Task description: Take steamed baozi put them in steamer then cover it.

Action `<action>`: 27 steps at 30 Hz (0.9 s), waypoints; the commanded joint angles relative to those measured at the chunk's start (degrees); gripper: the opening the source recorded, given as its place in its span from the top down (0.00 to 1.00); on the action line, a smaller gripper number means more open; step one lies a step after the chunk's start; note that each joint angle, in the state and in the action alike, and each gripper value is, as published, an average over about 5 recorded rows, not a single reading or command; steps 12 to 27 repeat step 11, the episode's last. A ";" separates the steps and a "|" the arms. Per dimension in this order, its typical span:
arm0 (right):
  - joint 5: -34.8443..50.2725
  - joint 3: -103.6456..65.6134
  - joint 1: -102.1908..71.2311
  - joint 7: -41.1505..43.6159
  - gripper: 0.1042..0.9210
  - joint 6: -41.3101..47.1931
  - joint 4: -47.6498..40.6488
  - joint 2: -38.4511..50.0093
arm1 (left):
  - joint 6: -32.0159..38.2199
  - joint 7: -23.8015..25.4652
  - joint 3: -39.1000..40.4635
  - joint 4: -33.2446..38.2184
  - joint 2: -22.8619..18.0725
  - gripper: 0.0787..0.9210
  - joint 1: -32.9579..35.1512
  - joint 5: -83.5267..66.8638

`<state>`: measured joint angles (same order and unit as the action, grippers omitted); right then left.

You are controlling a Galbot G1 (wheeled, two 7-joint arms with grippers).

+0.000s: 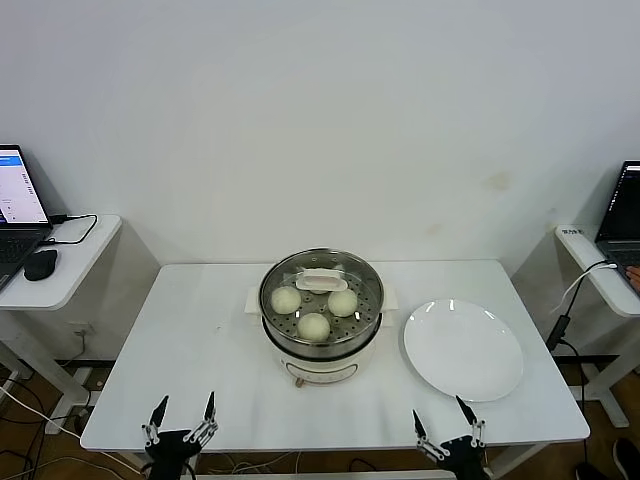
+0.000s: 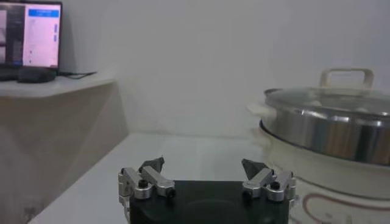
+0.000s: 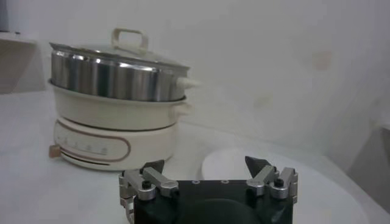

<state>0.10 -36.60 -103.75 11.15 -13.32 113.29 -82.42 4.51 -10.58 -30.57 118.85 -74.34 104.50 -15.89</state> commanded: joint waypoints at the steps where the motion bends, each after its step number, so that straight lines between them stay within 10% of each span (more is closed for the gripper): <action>1: 2.26 0.61 -0.59 -0.12 0.12 2.35 1.93 0.94 | 0.24 0.34 0.07 -0.31 0.13 0.12 2.19 0.99; 27: 2.07 0.39 -0.87 -0.18 0.12 3.10 2.56 2.54 | -1.06 0.67 0.95 -0.23 0.98 0.12 1.58 2.20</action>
